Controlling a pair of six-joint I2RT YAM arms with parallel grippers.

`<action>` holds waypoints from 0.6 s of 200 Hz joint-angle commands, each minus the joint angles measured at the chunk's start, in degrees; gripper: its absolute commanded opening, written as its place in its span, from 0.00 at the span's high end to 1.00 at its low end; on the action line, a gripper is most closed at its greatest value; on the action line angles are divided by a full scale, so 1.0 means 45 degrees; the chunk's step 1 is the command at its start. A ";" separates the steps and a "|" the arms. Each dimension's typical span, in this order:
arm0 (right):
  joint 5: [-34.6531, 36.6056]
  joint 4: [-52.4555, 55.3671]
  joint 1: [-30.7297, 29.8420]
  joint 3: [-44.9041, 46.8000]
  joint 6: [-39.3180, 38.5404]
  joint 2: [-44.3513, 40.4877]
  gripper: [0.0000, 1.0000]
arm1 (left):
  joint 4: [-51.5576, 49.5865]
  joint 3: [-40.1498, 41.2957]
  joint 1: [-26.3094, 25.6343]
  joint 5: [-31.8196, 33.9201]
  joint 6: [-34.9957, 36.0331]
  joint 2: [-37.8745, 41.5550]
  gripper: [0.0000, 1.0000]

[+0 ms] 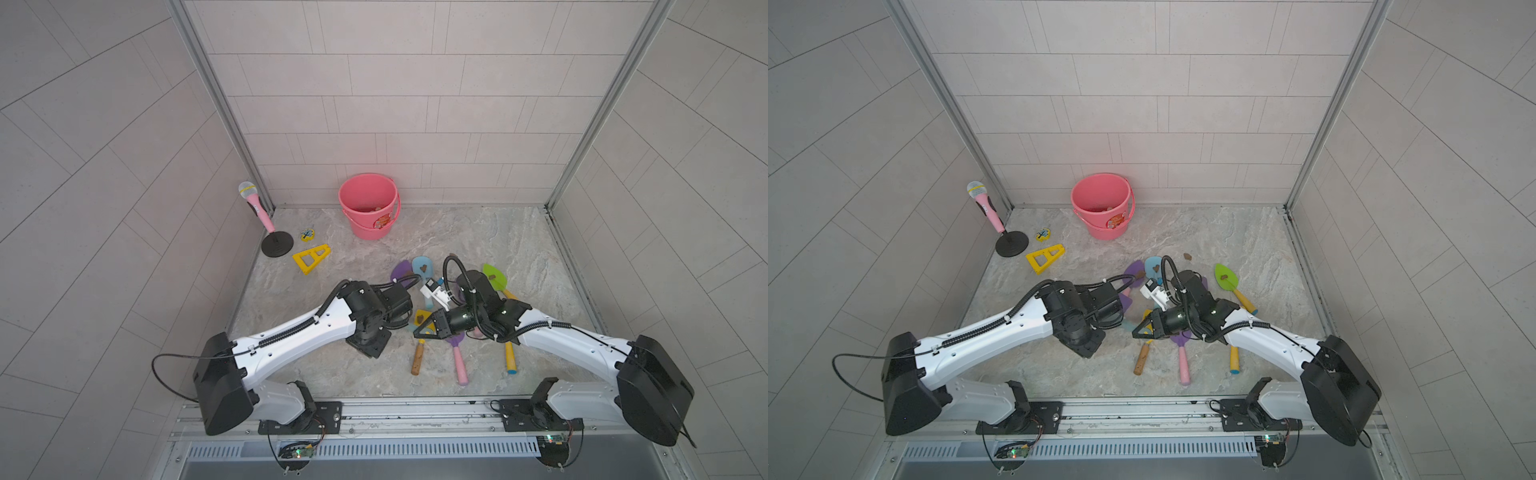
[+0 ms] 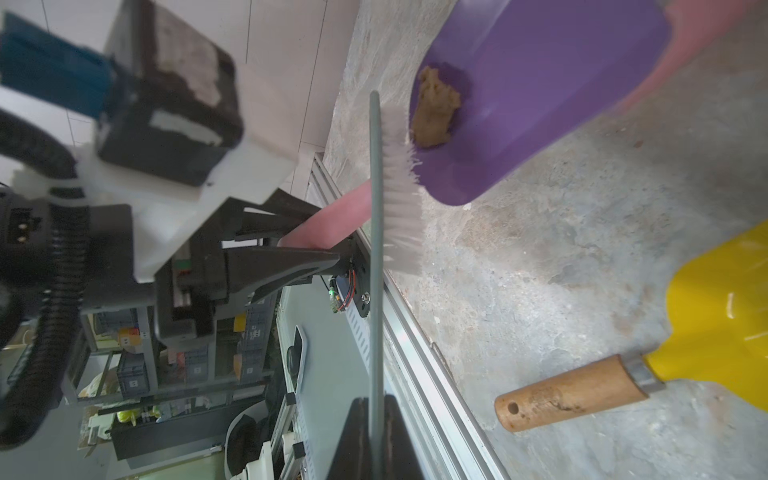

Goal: Brush the soil off the hand trowel and place it into the bucket
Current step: Brush off the soil from the hand trowel.

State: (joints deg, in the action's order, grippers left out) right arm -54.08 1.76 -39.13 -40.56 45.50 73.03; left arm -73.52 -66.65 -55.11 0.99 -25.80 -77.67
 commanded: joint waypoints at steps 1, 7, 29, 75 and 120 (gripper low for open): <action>0.0770 0.0234 0.0221 -0.0247 -0.0038 0.0062 1.00 | 0.0007 0.0172 0.0058 -0.0195 0.0367 0.0377 1.00; 0.0852 0.0219 0.0337 -0.0193 0.0032 0.0060 1.00 | 0.0009 0.0200 0.0050 -0.0292 0.0438 0.0383 1.00; 0.0959 0.0233 0.0847 -0.0053 0.0138 -0.0022 1.00 | 0.0057 0.0353 0.0060 -0.0358 0.0487 0.0508 1.00; 0.0983 0.0661 0.2310 0.0262 0.0184 -0.1014 1.00 | 0.0084 0.0466 0.0055 -0.0176 0.0433 0.0852 1.00; 0.1167 0.0069 0.2255 0.0392 0.0510 -0.2180 1.00 | 0.0299 0.0596 0.0089 -0.0064 0.0285 0.0985 1.00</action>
State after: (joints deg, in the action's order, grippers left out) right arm -49.89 4.25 -28.32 -39.97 45.84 65.87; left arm -71.96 -64.75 -55.02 -0.34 -24.62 -74.61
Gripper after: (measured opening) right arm 0.079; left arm 0.293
